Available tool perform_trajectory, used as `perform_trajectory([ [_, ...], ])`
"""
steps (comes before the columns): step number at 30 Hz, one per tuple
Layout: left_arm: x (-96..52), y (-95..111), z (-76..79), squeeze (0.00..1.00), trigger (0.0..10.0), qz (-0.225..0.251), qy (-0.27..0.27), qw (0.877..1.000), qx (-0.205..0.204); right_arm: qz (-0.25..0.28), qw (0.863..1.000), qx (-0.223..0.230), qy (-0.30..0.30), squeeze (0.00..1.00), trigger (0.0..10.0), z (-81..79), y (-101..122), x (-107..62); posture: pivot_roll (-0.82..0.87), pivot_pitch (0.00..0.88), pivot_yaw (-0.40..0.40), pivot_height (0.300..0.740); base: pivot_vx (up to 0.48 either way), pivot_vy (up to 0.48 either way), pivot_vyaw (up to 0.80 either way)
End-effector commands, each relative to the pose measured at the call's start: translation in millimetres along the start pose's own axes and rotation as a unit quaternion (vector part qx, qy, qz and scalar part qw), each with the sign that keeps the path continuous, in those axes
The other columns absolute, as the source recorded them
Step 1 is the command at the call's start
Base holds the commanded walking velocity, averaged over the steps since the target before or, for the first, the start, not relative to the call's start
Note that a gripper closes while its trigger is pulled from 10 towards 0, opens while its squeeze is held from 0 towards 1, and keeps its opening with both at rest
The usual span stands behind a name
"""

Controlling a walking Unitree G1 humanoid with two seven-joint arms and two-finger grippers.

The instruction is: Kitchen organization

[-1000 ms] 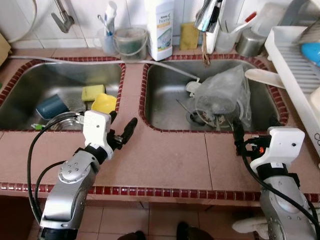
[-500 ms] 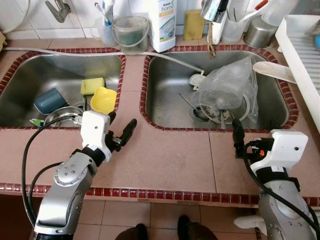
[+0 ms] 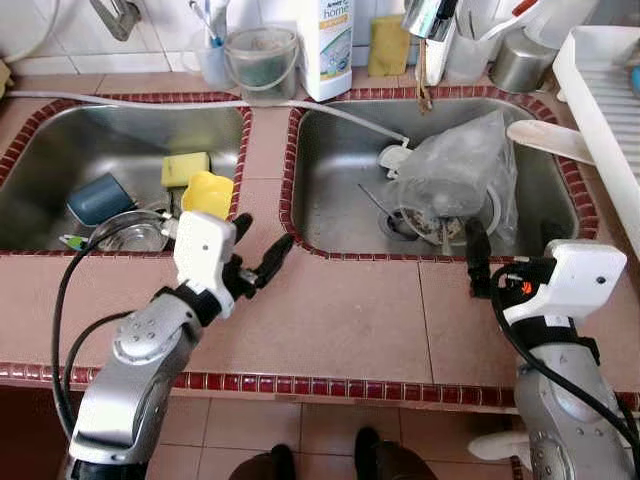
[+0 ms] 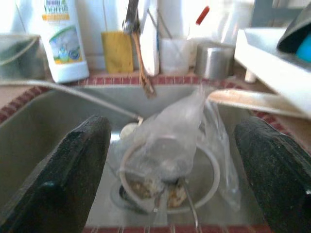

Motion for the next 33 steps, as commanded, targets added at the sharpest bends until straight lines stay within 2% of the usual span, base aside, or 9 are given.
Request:
perform_trajectory([
  [1, -1.2, -1, 3.9, 0.00, 10.0, -0.007, -0.015, 1.000, -0.002, -0.003, 1.000, -0.003, 0.000, 0.00, 10.0, -0.8, 0, -1.2, -0.10, 0.234, 0.060, 0.740, 0.000, 0.000, 0.00],
  [5, 0.3, 0, 5.1, 0.00, 10.0, -0.006, -0.020, 1.000, -0.006, 0.007, 1.000, -0.003, 0.001, 0.00, 10.0, -2.0, 6, 0.2, -0.10, 0.233, 0.063, 0.740, 0.000, 0.000, 0.00],
  [7, 2.3, 1, 3.6, 0.00, 10.0, -0.003, -0.015, 1.000, -0.020, 0.015, 1.000, -0.019, 0.013, 0.00, 10.0, -6.1, 10, 1.5, -0.10, 0.231, 0.061, 0.740, 0.000, 0.000, 0.00],
  [13, 4.1, 3, -1.7, 0.00, 10.0, 0.001, -0.007, 1.000, -0.031, 0.019, 1.000, -0.017, 0.014, 0.00, 10.0, -7.3, 13, 3.4, -0.10, 0.232, 0.062, 0.740, 0.000, 0.000, 0.00],
  [33, 4.5, 3, -5.6, 0.00, 10.0, -0.001, 0.000, 0.999, -0.034, 0.013, 1.000, -0.015, 0.021, 0.00, 10.0, -10.6, 12, 4.7, -0.10, 0.234, 0.057, 0.740, 0.000, 0.000, 0.00],
])
Point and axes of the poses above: a point about 5 cm out from each wrist's last joint towards the gripper, its own x axis pointing out of the wrist towards the gripper, its own y axis along the axis of the wrist's last joint, z = x × y, the point moved 3 cm from there along x, pointing out of the wrist towards the gripper, and after that the axes turned 10 degrees about x, right-handed, at the moved point
